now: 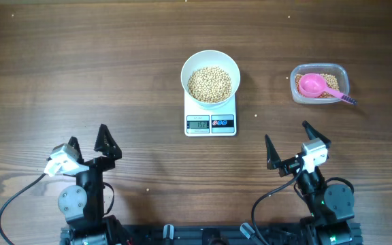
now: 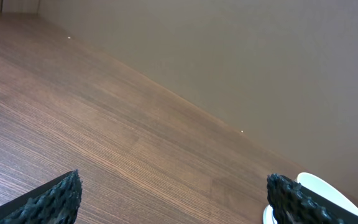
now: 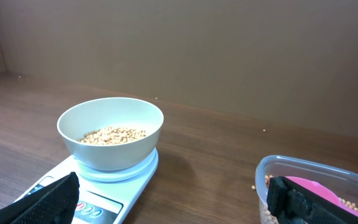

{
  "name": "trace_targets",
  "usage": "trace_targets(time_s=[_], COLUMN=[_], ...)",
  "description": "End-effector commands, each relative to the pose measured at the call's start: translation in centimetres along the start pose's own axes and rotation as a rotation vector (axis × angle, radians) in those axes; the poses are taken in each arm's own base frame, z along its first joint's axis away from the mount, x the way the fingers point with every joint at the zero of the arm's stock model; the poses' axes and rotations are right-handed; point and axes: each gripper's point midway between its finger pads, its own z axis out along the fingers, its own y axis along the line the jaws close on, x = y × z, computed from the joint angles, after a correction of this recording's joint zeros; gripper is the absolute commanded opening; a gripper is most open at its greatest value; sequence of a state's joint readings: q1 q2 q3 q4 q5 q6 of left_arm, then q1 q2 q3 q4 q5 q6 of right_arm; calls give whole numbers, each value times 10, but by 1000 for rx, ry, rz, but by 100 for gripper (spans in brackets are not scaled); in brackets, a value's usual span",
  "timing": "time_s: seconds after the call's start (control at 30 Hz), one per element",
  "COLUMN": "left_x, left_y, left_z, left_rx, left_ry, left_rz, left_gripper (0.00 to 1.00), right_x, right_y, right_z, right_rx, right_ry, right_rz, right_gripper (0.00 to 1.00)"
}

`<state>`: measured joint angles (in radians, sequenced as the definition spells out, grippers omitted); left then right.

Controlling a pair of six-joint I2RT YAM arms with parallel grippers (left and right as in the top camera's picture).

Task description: Scoop item into bowl and weigh 150g on scale

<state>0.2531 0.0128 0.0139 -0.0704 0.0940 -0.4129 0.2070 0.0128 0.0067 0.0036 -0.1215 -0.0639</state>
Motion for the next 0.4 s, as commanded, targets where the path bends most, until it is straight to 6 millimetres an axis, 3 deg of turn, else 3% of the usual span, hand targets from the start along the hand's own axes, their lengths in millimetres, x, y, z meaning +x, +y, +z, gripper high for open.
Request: trace_targets(time_s=[0.0,0.37], left_x=[1,1], left_y=[1,1], left_z=[0,0], left_rx=[-6,-6], left_ry=[-4,-4], left_rz=[16,16], left_gripper=[100,100], right_x=[-2,-2], right_y=[-2,-2], right_z=[0,0], right_rx=[14,14], right_ry=[-9,-9], right_rz=[13,13], right_gripper=[100,100])
